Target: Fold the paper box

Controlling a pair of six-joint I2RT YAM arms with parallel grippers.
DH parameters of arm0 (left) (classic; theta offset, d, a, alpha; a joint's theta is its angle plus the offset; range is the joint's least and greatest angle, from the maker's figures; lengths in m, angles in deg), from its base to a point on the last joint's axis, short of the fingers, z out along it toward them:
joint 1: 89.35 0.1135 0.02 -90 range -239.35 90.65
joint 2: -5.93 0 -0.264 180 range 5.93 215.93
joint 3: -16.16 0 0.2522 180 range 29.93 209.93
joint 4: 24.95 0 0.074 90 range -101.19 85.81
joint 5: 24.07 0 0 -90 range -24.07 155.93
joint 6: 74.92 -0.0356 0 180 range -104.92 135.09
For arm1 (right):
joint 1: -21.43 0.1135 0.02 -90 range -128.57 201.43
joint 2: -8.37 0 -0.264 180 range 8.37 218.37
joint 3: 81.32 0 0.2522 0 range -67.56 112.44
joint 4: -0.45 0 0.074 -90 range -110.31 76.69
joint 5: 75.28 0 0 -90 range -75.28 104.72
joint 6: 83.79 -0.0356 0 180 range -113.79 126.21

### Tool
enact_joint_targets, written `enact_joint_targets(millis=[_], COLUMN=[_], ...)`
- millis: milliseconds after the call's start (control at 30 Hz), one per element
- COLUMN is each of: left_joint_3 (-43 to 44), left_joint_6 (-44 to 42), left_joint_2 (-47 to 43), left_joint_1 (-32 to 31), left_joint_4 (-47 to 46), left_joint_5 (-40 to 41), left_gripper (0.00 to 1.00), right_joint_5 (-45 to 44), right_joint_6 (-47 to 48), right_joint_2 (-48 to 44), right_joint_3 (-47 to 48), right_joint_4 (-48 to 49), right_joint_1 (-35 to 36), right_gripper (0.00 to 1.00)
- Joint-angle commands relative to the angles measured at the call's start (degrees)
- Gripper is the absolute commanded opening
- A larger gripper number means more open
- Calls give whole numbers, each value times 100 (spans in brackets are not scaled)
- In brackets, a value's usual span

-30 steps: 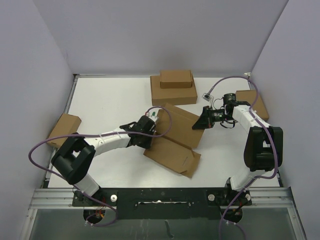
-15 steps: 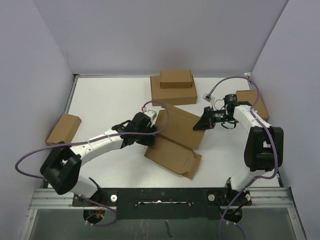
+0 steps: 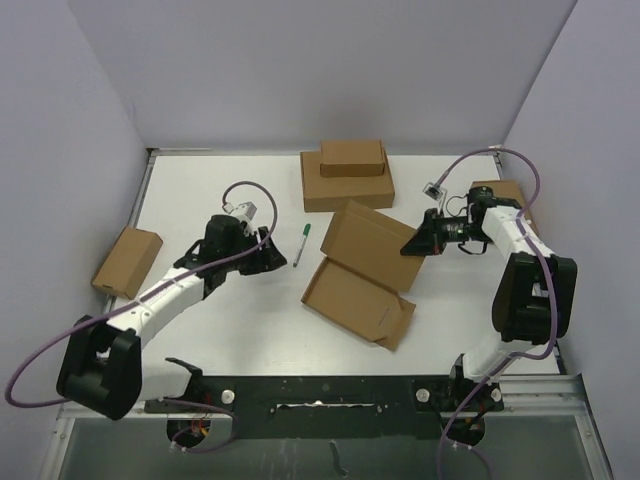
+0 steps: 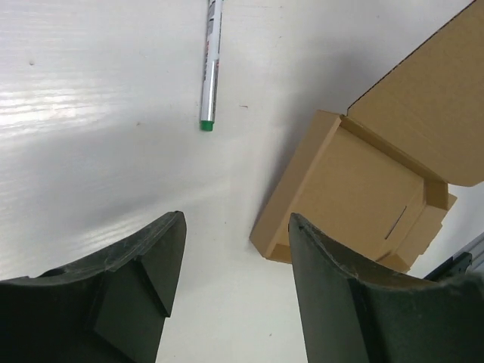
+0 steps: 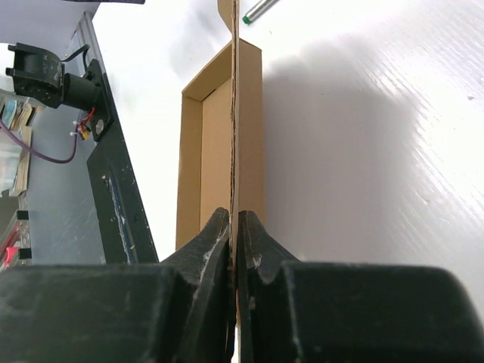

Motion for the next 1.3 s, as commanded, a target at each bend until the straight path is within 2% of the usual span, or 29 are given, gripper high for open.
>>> enact_joint_targets(millis=[0,167,367,533,667,733,867,967,1200,1267], left_joint_3=[741,1425,1298,275,-498,-691,-176,371,887,1101], left_joint_6=[-207,-250,-411,-375,-383,-437,-192,-337,-600,-597], left_joint_2=[734,1503,1079,303,-192,-352,-166,212,741,946], left_joint_1=[15,-40,-634,-855,-701,-500,218,284,352,398], left_joint_4=[-351,119,-158,-1437,-2286,-2494,-1850,-1647,-2653,-2660], left_joint_5=[-410,-275,83,-277,-486,-510,-1123,-1610,-2521,-2820], left_gripper=[55,54,53,55,57,61,63,63,64,65], right_joint_5=[73,104,138,341,471,455,382,297,8,-134], right_joint_6=[204,100,10,240,510,567,621,756,962,1090], right_joint_2=[60,122,153,84,29,-8,-58,20,152,176], right_joint_3=[225,215,192,230,276,286,287,380,704,845], right_joint_4=[-131,-54,51,-99,-275,-295,-298,-392,-516,-586], right_joint_1=[-101,-247,-260,-249,-232,-237,-239,-127,303,423], right_gripper=[0,0,0,0,0,0,0,0,0,0])
